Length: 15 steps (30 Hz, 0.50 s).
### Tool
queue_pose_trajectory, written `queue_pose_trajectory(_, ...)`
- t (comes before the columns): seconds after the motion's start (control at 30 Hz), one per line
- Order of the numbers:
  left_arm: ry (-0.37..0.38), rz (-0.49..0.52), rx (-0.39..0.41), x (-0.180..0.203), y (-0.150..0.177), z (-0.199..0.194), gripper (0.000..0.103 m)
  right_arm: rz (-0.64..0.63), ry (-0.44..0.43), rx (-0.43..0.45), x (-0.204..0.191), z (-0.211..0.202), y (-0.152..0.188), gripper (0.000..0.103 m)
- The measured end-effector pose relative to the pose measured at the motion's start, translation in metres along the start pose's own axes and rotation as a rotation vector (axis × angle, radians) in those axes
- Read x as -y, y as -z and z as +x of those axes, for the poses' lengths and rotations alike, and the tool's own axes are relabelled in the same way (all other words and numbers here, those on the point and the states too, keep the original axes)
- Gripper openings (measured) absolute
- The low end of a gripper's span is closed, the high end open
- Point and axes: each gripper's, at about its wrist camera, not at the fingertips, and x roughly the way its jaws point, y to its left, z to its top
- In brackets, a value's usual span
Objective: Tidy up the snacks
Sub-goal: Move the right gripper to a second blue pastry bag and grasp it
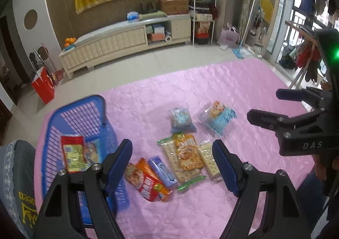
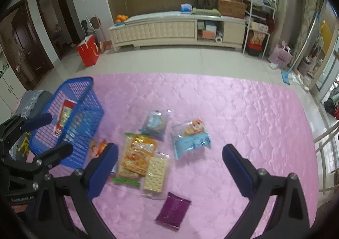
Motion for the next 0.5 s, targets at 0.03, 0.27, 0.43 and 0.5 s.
queue_pose_trajectory(0.03, -0.001, -0.001, -0.012, 0.003, 0.001, 0.006, 0.076, -0.002, -0.003, -0.013, 0.004, 0.006, 0.001, 0.100)
queue_pose_trajectory(0.27, -0.014, -0.009, -0.087, 0.010, 0.001, 0.048, 0.076, -0.034, -0.012, -0.072, 0.018, 0.044, 0.002, 0.100)
queue_pose_trajectory(0.43, -0.030, -0.017, -0.129, 0.010, 0.006, 0.079, 0.076, -0.083, -0.025, -0.115, 0.024, 0.080, 0.000, 0.100)
queue_pose_trajectory(0.5, -0.032, -0.026, -0.158, 0.008, 0.008, 0.092, 0.076, -0.113, 0.000, -0.139, 0.023, 0.099, -0.001, 0.100)
